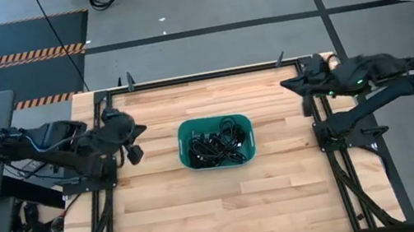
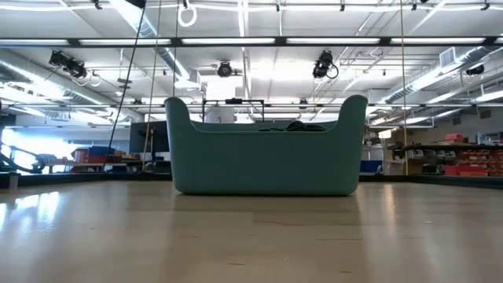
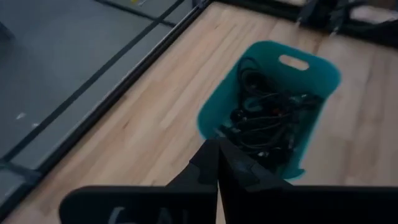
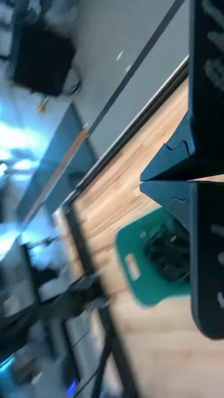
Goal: Pick and place USB-C Cables
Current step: Adjust the green bin
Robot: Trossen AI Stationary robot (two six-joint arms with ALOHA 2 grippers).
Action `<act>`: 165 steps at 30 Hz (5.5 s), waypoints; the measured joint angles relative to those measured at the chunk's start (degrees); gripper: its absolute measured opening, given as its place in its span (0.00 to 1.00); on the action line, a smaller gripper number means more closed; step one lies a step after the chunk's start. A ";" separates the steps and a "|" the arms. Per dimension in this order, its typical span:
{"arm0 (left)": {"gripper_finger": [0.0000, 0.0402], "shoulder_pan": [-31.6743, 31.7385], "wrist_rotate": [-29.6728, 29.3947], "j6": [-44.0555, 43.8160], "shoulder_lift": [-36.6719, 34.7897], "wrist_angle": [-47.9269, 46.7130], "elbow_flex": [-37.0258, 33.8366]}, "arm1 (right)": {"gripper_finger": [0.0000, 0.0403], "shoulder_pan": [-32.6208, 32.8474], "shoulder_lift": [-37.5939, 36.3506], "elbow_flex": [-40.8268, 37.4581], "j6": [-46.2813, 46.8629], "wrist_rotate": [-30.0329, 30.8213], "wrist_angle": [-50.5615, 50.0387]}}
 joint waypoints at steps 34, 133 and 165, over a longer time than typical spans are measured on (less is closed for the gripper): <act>0.05 -6.54 10.08 -11.25 -29.46 46.26 -46.22 | 0.04 1.53 -17.88 -4.31 11.10 -27.02 11.36; 0.05 15.65 45.00 23.43 -41.94 74.54 -68.74 | 0.04 1.57 -43.62 -47.52 -14.76 -52.32 36.23; 0.05 15.65 44.53 23.75 -41.94 75.94 -69.72 | 0.04 1.55 -43.62 -64.20 -17.56 -44.83 46.07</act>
